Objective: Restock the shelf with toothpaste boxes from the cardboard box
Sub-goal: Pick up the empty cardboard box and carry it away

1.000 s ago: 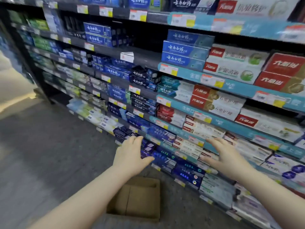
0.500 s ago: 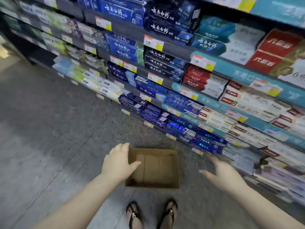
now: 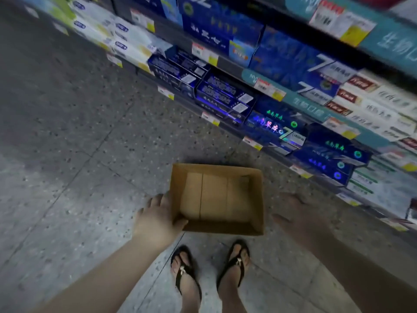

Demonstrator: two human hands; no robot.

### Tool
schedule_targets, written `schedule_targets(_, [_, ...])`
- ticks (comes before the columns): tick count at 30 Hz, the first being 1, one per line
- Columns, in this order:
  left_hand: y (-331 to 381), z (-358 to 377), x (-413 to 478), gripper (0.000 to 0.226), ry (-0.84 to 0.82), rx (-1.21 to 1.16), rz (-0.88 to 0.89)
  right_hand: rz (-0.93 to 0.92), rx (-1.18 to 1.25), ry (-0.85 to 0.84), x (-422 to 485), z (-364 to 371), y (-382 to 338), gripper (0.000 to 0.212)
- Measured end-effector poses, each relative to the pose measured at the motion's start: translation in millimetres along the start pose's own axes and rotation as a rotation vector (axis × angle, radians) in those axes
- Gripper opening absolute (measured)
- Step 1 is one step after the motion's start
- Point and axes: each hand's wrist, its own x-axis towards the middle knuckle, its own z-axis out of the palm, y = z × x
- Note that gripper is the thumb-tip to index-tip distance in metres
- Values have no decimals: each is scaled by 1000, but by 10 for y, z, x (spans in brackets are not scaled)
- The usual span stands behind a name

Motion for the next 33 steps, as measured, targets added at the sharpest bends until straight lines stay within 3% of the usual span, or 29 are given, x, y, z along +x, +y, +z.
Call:
schedule_targets(7, [-170, 896, 670, 83, -17, -40, -56, 54, -10, -14, 906, 706, 368, 58])
schedule_targets(13, [-425, 1590, 1242, 100, -18, -80, -166, 140, 8, -10, 1604, 1319, 698, 63])
schedule_targets(23, [-696, 2305, 1938, 110, 24, -184, -320, 220, 50, 13, 2358, 2022, 1094, 65])
schedule_targets(33, [-790, 2599, 2098, 80, 63, -556, -413, 336, 331, 146, 2538, 2357, 1094, 69])
